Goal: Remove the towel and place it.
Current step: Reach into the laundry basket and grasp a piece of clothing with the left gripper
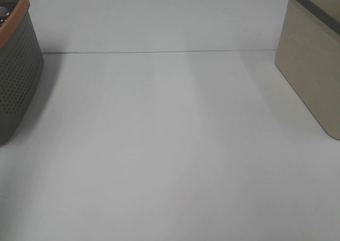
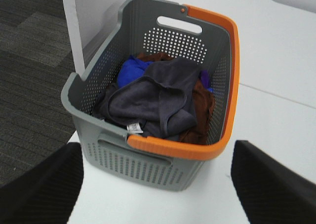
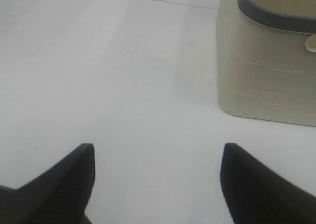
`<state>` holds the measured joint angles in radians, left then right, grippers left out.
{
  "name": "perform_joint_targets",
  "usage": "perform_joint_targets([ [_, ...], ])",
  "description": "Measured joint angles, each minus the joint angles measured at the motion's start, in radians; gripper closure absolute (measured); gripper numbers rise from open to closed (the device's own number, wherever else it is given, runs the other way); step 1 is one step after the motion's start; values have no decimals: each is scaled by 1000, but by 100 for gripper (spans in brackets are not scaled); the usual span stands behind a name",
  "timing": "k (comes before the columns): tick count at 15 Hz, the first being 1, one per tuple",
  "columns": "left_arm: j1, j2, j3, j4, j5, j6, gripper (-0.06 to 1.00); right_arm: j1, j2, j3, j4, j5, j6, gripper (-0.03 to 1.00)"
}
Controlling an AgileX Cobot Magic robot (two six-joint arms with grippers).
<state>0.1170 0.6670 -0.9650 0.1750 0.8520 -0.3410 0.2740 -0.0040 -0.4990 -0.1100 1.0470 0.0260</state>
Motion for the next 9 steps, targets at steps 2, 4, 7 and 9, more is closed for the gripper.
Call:
perform_joint_targets([
  [2,0,87,-48,6,-65,-55,18,0,0,0,0,0,0,26],
  [4,0,193,-105,7,-117,-106,18,0,0,0,0,0,0,26],
  [7,0,325,-169,7,-193,-194,18,0,0,0,0,0,0,26],
  [9,0,429,-206,7,-258,-275,18,0,0,0,0,0,0,26],
])
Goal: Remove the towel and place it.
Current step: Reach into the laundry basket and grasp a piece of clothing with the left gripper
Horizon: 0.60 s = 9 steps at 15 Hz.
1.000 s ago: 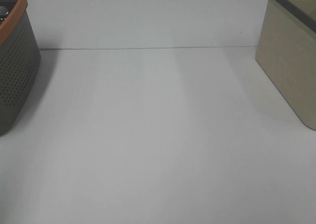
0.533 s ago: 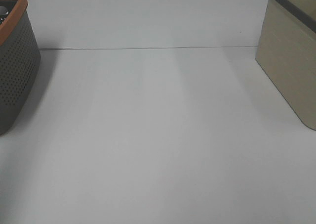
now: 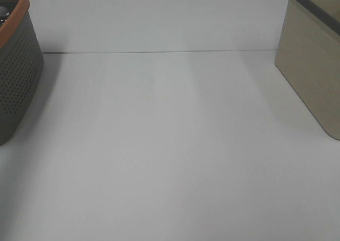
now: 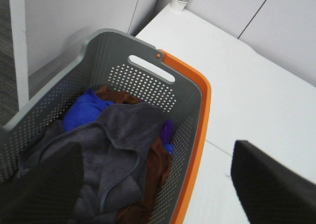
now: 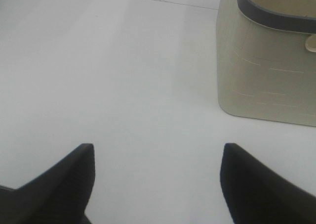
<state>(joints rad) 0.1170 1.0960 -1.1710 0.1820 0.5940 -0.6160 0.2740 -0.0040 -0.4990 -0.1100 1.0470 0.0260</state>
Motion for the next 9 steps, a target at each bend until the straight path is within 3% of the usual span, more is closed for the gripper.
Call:
perform_joint_targets([
  [5,0,228,-15,17,-129,-134,18,0,0,0,0,0,0,26],
  [9,0,410,-15,86,-227,-278,18,0,0,0,0,0,0,26],
])
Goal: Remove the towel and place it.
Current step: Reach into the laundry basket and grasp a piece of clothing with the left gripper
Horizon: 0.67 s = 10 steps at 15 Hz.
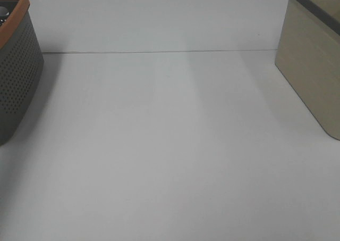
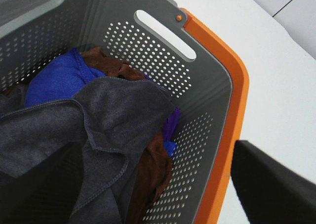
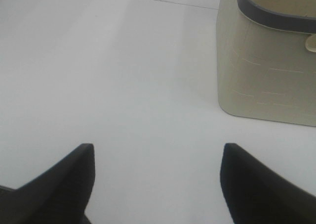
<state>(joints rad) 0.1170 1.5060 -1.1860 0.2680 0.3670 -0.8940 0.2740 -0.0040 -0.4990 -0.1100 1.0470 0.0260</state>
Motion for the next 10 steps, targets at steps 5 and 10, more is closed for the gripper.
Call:
perform_joint_targets([
  [5,0,179,0,59,-117,-205,18,0,0,0,0,0,0,26],
  [10,35,313,0,65,-201,-293,18,0,0,0,0,0,0,26],
])
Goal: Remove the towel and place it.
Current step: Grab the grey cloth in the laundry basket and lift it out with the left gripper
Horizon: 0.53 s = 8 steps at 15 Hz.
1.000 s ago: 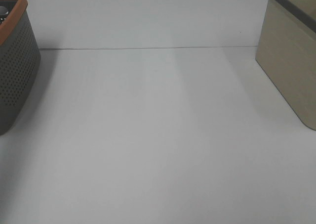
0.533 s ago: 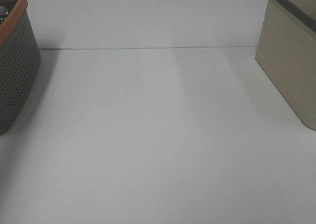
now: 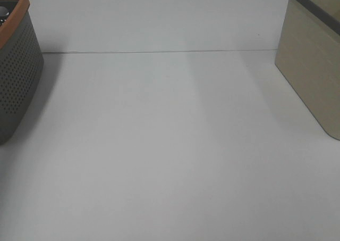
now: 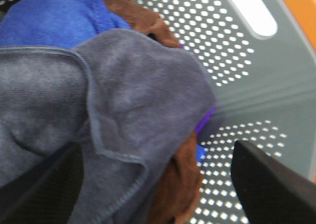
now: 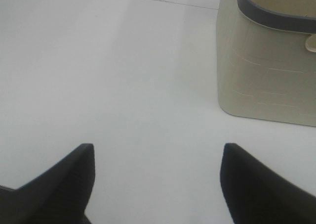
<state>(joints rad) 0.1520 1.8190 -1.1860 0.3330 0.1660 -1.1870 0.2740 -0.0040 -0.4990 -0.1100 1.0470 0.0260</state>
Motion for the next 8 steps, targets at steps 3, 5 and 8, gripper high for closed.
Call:
perform_joint_targets([
  [3,28,64,0,3,-62,-32,18,0,0,0,0,0,1,26],
  [5,28,92,0,-3,-113,-56,18,0,0,0,0,0,1,26],
  [8,28,143,-1,-21,-143,-80,22,0,0,0,0,0,2,26],
])
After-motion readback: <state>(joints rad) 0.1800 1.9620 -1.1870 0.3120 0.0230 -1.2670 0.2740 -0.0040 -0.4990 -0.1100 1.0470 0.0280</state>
